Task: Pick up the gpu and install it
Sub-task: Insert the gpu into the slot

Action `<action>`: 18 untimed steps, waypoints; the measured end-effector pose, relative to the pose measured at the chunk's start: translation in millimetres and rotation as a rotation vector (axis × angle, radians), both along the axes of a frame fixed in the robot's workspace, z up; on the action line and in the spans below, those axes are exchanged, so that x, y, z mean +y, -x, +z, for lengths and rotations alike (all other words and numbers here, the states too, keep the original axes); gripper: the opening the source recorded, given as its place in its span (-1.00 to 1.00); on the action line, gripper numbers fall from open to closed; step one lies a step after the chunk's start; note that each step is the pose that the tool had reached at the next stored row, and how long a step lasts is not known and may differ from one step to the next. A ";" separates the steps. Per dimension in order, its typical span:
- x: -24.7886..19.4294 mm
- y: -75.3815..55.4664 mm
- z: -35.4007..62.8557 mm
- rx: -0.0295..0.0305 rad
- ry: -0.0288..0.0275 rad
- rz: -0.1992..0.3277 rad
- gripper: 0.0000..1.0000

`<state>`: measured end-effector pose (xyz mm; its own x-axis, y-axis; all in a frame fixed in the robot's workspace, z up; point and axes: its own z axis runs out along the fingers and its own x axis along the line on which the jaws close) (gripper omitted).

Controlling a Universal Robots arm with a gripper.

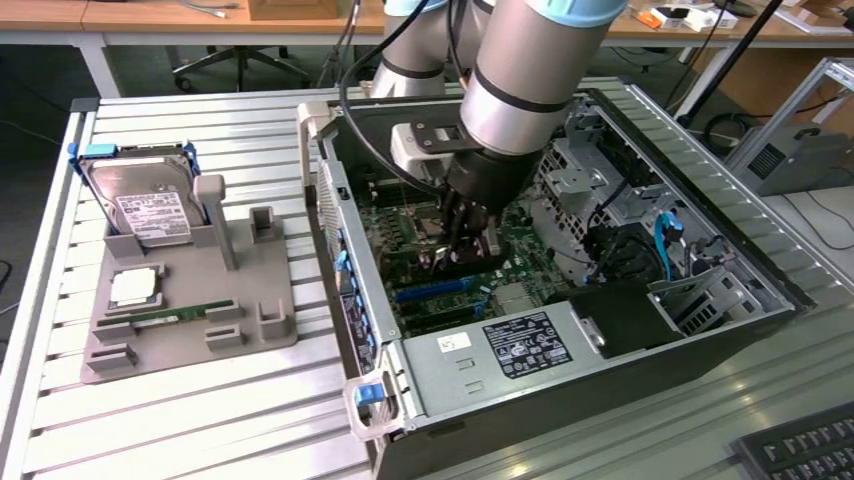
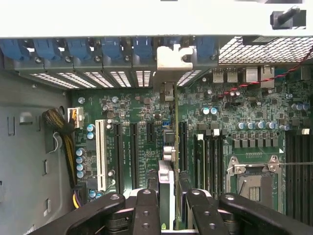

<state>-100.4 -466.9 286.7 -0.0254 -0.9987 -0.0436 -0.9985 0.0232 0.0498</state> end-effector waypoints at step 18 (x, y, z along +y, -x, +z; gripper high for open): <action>4.2 2.6 -9.1 0.0000 0.0270 -0.001 -0.47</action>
